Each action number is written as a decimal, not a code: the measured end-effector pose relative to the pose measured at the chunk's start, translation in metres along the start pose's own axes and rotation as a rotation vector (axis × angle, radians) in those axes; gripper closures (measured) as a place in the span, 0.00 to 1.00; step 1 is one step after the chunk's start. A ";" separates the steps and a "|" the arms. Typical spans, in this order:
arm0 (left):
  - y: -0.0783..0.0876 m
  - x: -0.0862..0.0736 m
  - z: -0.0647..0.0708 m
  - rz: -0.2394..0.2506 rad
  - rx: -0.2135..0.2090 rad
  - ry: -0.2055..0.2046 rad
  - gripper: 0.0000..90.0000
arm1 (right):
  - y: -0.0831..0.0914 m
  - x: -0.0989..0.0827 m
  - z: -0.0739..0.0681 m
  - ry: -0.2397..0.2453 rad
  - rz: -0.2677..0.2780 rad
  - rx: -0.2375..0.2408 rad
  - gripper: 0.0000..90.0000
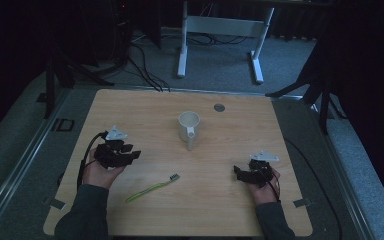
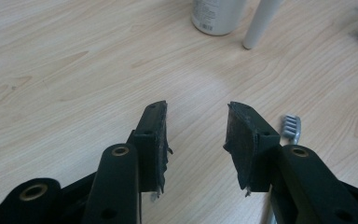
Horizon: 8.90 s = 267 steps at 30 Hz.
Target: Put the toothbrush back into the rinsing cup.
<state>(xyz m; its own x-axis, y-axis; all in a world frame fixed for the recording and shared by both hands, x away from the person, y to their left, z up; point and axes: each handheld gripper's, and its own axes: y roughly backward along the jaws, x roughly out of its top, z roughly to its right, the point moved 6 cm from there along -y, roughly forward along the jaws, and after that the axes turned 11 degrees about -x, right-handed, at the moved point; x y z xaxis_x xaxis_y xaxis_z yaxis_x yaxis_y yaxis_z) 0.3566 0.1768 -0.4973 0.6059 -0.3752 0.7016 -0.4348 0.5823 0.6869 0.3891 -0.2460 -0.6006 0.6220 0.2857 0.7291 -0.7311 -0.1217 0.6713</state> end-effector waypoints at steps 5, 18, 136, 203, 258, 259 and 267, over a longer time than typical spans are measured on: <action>0.002 0.007 0.005 -0.020 0.003 -0.031 0.64 | 0.000 0.000 0.000 0.000 0.000 0.001 0.23; -0.003 0.017 0.016 -0.107 -0.025 -0.092 0.64 | -0.001 0.001 0.000 0.001 0.001 0.004 0.23; -0.093 -0.040 0.065 -0.765 -0.173 -0.221 0.91 | -0.002 0.002 0.000 0.006 0.002 0.005 0.23; -0.041 0.039 0.038 -0.116 -0.041 -0.080 0.91 | -0.003 0.002 0.000 0.006 0.002 0.005 0.23; -0.038 0.085 0.053 0.154 -0.052 -0.189 0.91 | -0.003 0.002 0.000 0.005 0.002 0.005 0.23; -0.038 0.086 0.054 0.157 -0.054 -0.188 0.91 | -0.003 0.002 0.000 0.006 0.002 0.005 0.23; -0.038 0.093 0.055 0.202 -0.063 -0.174 0.91 | -0.003 0.002 0.000 0.005 0.001 0.005 0.23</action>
<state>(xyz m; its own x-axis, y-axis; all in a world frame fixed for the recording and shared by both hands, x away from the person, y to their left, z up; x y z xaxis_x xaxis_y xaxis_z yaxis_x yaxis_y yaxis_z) 0.3928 0.0803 -0.4477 0.3850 -0.3625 0.8487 -0.4895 0.6994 0.5208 0.3925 -0.2448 -0.6006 0.6196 0.2900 0.7294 -0.7305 -0.1270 0.6710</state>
